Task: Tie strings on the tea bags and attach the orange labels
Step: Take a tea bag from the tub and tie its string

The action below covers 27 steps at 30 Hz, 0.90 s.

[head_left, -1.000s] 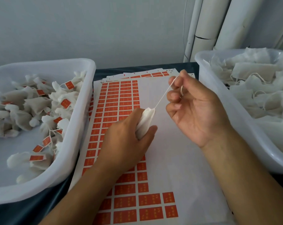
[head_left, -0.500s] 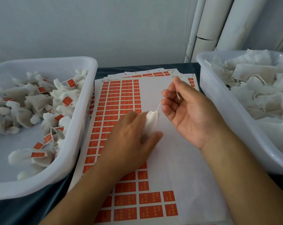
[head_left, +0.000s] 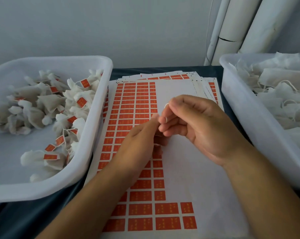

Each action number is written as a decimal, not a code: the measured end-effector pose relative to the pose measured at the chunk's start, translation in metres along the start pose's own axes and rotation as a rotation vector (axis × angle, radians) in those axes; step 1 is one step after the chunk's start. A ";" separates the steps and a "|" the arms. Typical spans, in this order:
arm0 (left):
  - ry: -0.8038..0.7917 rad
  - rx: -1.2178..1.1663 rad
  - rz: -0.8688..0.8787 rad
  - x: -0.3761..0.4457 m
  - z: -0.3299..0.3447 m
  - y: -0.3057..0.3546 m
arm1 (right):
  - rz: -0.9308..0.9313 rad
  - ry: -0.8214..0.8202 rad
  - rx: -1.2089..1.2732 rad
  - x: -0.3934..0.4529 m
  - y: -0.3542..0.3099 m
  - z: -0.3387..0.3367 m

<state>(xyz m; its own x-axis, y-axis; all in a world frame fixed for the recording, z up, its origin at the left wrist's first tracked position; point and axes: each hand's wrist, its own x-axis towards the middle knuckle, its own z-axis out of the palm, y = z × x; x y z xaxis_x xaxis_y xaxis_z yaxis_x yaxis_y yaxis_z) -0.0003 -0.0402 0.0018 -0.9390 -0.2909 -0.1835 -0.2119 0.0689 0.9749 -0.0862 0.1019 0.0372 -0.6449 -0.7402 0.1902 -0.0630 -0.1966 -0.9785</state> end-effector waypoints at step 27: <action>0.121 -0.548 -0.029 0.006 -0.015 0.012 | 0.211 -0.099 -0.650 0.001 0.013 0.005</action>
<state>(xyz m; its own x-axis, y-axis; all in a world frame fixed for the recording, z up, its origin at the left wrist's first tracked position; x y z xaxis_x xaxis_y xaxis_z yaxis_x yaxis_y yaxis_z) -0.0041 -0.0552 0.0143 -0.8901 -0.3952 -0.2268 -0.0349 -0.4370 0.8988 -0.0840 0.0959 0.0248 -0.6230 -0.7815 -0.0330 -0.4076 0.3604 -0.8391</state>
